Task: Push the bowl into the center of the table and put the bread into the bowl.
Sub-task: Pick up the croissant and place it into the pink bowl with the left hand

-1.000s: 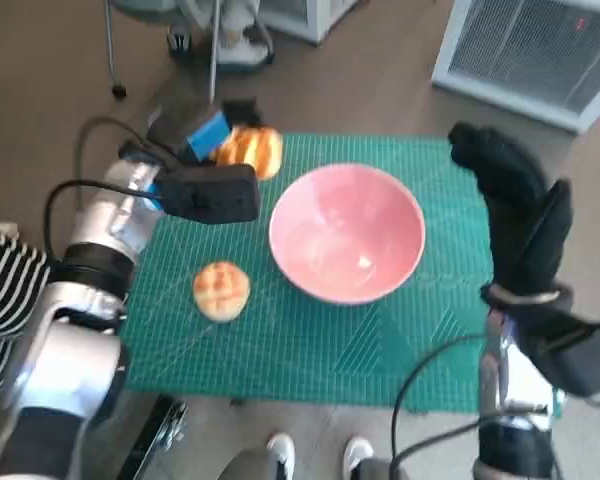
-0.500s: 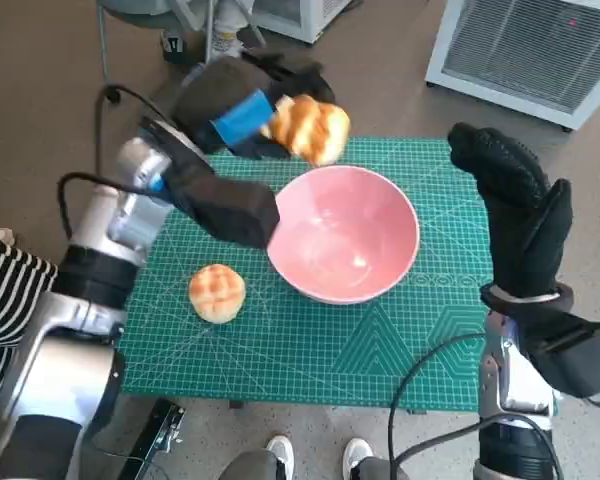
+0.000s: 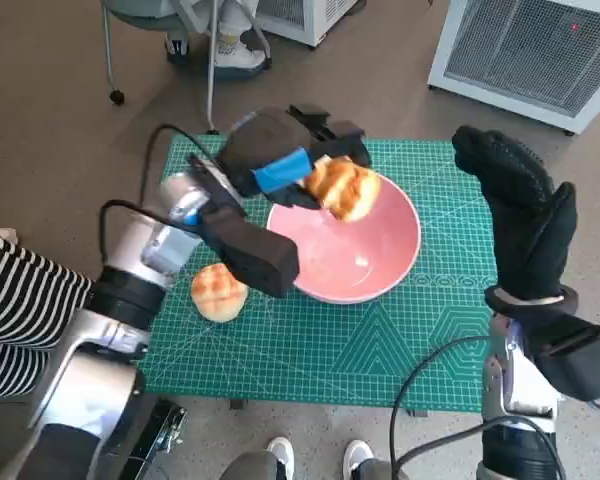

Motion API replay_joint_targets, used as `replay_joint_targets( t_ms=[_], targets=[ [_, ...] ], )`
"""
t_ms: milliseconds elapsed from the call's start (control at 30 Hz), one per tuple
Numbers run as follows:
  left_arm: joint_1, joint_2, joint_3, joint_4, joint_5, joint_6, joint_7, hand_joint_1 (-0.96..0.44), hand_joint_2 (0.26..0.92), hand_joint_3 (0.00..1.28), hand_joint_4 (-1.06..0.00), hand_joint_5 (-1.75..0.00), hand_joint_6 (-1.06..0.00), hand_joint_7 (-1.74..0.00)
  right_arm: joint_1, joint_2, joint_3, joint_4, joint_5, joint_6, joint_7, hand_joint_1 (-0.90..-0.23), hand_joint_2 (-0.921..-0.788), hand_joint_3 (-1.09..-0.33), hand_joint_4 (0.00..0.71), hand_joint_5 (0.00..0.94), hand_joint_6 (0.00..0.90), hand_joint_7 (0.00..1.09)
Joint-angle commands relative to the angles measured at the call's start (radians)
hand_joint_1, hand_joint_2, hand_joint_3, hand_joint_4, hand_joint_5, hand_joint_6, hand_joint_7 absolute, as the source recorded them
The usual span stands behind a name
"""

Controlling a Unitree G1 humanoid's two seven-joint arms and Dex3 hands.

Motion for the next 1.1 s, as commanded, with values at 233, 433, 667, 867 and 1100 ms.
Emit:
replay_joint_targets(
  t_ms=[233, 433, 667, 867, 1100],
  targets=[
    [-0.031, -0.06, 0.021, 0.097, -0.144, 0.029, -0.287, -0.09, 0.864, 0.1, -0.56, -0.5, -0.49, -0.92, 0.03, 0.005, -0.004, 0.0, 0.011, 0.005, -0.004, -0.712, -0.921, -0.688, 0.196, 0.0, 0.148, 0.37],
    [-0.051, -0.068, 0.064, 0.148, -0.274, 0.071, -0.522, -0.01, 0.786, 0.01, -0.29, -0.04, -0.35, -0.14, 0.034, 0.011, -0.003, -0.007, 0.009, 0.008, -0.011, -0.712, -0.921, -0.687, 0.196, 0.0, 0.147, 0.37],
    [-0.03, -0.016, 0.076, 0.087, -0.25, 0.052, -0.524, -0.08, 0.753, 0.0, -0.16, 0.0, -0.29, -0.03, 0.035, 0.017, 0.0, -0.002, -0.002, 0.001, -0.018, -0.712, -0.921, -0.686, 0.196, 0.0, 0.145, 0.37],
    [0.004, 0.031, 0.108, 0.002, -0.278, 0.081, -0.56, -0.13, 0.746, 0.0, -0.14, 0.0, -0.28, -0.01, 0.028, 0.019, 0.001, 0.009, -0.005, -0.007, -0.02, -0.712, -0.921, -0.686, 0.196, 0.0, 0.14, 0.37],
    [0.058, 0.106, 0.168, -0.099, -0.35, 0.087, -0.627, -0.12, 0.744, 0.0, -0.14, 0.0, -0.28, -0.01, 0.021, 0.022, 0.003, 0.015, 0.004, -0.004, -0.015, -0.712, -0.921, -0.686, 0.198, 0.001, 0.139, 0.37]
  ],
)
